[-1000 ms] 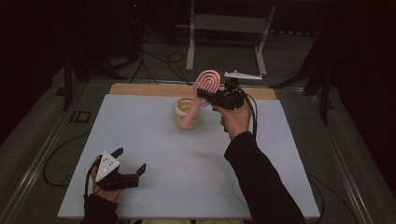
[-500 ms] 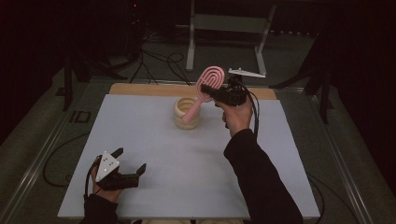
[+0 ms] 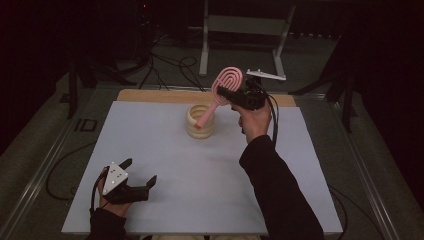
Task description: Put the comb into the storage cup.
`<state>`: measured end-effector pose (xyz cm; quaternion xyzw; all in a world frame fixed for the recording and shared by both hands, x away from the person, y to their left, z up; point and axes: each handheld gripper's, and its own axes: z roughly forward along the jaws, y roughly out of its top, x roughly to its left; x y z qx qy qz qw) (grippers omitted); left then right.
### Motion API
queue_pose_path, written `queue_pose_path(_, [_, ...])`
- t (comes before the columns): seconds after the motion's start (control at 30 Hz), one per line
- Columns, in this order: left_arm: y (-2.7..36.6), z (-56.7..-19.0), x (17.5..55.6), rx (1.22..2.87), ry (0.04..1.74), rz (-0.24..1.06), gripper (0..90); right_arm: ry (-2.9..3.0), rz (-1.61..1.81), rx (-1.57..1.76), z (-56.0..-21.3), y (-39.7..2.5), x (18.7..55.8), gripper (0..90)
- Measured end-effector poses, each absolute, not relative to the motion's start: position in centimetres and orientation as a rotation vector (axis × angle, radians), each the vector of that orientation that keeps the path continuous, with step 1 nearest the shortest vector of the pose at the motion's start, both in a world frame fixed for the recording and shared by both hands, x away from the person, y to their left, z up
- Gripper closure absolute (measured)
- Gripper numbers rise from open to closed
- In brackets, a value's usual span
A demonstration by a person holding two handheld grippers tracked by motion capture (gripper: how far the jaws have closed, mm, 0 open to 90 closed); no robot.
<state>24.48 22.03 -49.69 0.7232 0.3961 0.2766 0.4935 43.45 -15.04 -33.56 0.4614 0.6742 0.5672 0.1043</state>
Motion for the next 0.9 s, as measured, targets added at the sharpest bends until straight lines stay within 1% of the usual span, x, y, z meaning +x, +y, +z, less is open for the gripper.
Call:
queue_pose_path(0.53, [22.1,-49.7,24.5,1.753,0.962,0.671,0.4,1.954,1.619,1.381,-33.1,-15.1,44.7,63.8])
queue_pose_path(0.9, [22.1,-49.7,24.5,1.752,0.961,0.671,0.4,1.921,1.613,1.404,-33.4,-15.1,45.3,63.8])
